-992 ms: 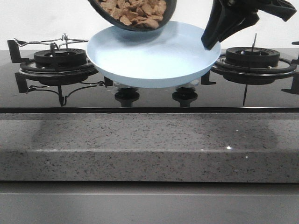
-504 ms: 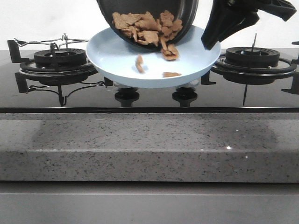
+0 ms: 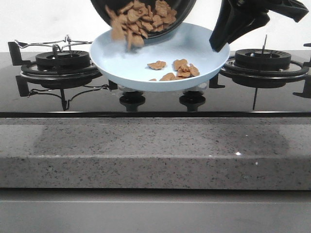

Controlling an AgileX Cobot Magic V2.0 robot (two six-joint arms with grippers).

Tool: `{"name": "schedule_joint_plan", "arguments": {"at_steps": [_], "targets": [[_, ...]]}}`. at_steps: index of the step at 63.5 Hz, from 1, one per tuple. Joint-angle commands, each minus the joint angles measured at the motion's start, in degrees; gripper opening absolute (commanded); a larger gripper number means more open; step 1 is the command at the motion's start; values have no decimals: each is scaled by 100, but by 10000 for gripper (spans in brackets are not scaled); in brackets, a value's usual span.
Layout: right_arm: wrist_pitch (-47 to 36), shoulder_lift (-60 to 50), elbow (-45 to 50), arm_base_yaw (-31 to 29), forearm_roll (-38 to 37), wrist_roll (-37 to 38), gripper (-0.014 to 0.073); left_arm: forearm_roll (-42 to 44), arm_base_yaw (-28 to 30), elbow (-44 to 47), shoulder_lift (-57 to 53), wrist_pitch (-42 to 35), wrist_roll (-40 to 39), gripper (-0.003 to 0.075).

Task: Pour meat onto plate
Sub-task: 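Tilt the pan with the left gripper, tipping meat onto the held plate, then return the empty pan with the left gripper onto its burner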

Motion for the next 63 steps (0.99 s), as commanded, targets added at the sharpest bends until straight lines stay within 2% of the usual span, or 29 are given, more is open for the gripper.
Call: {"name": "schedule_joint_plan", "arguments": {"at_steps": [1, 16, 35, 42, 53, 57, 63], "targets": [[-239, -212, -139, 8, 163, -10, -59, 280, -231, -193, -218, -553, -53, -4], [-239, -212, -139, 8, 163, -10, -59, 725, -490, -193, -246, -650, -126, -4], [-239, -212, -139, 8, 163, -10, -59, 690, -296, -193, -342, -836, -1233, -7], [-239, -212, -139, 8, 163, -10, -59, 588, 102, -193, -458, -845, -1659, -11], [-239, -212, -139, 8, 163, -10, -59, -177, 1014, -193, -588, -845, -1684, -15], [-239, -212, -139, 8, 163, -10, -59, -742, 1385, -193, -564, -856, -1684, -20], [-239, -212, -139, 8, 163, -10, -59, -2258, 2309, -154, -417, -753, -1684, -20]]}}
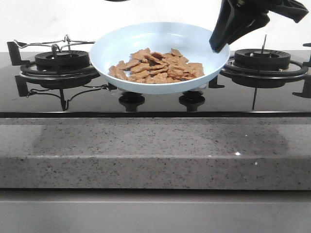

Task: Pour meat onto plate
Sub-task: 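Return the empty pan with the left gripper onto its burner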

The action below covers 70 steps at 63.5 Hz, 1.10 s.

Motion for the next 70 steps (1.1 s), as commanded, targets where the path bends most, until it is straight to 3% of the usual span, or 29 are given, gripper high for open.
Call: {"name": "schedule_joint_plan", "arguments": {"at_steps": [1, 11, 19, 28, 51, 70], "targets": [[-252, -216, -139, 8, 163, -10, -59, -1474, 720, -153, 8, -486, -62, -20], [-245, -216, -139, 8, 163, -10, -59, -3497, 2221, -148, 517, 267, 127, -20], [-245, -216, -139, 8, 163, -10, -59, -5011, 3310, -148, 1115, 1471, 429, -20], [-245, -216, -139, 8, 163, -10, -59, -6170, 3949, -148, 1787, 2341, 456, -20], [-245, -216, -139, 8, 163, -10, -59, -6999, 4068, -148, 3175, 2849, 410, -20], [-245, -216, -139, 8, 163, -10, -59, -6646, 4078, -138, 3365, 2808, 387, -20]]}}
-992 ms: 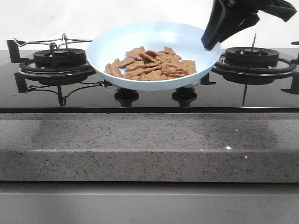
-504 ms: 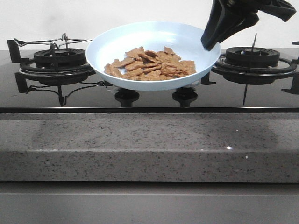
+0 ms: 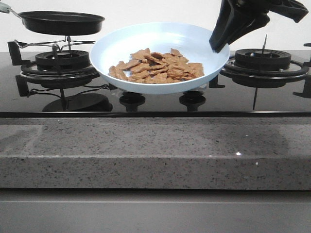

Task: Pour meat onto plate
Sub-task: 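Return the empty pan with the left gripper onto its burner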

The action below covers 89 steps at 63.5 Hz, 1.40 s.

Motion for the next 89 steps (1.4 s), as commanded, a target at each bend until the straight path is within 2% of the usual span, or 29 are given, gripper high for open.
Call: {"name": "schedule_joint_plan", "arguments": {"at_steps": [1, 10, 28, 32, 39, 43, 47, 89], "targets": [[-254, -216, -139, 8, 163, -10, -59, -267, 3, -161, -301, 243, -69, -20], [-254, -216, -139, 8, 163, -10, -59, 207, 3, -161, -301, -101, -263, -20], [-254, -216, -139, 3, 163, -10, -59, 446, 3, -161, -301, -263, -263, -8], [-254, -216, -139, 3, 163, -10, -59, 535, 3, -161, -301, -263, -263, 54], [-254, -216, -139, 3, 163, -10, -59, 765, 3, -161, -301, -263, -292, 283], [-254, -216, -139, 3, 163, -10, -59, 886, 3, -161, -301, -242, -292, 360], [-254, -216, -139, 3, 163, -10, -59, 962, 3, -161, -301, -229, -292, 391], [-254, -216, -139, 3, 163, -10, -59, 1025, 3, -161, -312, 686, -303, 393]]}}
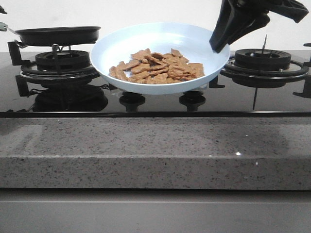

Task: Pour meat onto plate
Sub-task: 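Return the empty pan with the left gripper onto its burner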

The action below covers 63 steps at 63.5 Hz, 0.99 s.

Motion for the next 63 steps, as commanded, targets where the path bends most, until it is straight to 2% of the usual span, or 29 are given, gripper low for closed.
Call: {"name": "schedule_joint_plan", "arguments": {"at_steps": [1, 30, 35, 41, 52, 63], "targets": [[-258, -216, -139, 3, 163, -10, -59, -292, 3, -161, -312, 315, -15, 393], [-258, -216, -139, 3, 163, -10, -59, 67, 3, -161, -312, 992, -75, 380], [-258, -216, -139, 3, 163, -10, -59, 67, 3, -161, -312, 1112, -64, 335], [-258, -216, -139, 3, 163, -10, -59, 67, -21, -161, -347, 1203, -56, 235], [-258, -216, -139, 3, 163, -10, -59, 80, -119, -161, -579, 1160, 52, -22], [-258, -216, -139, 3, 163, -10, -59, 80, -196, -161, -921, 1139, 93, -20]]}}
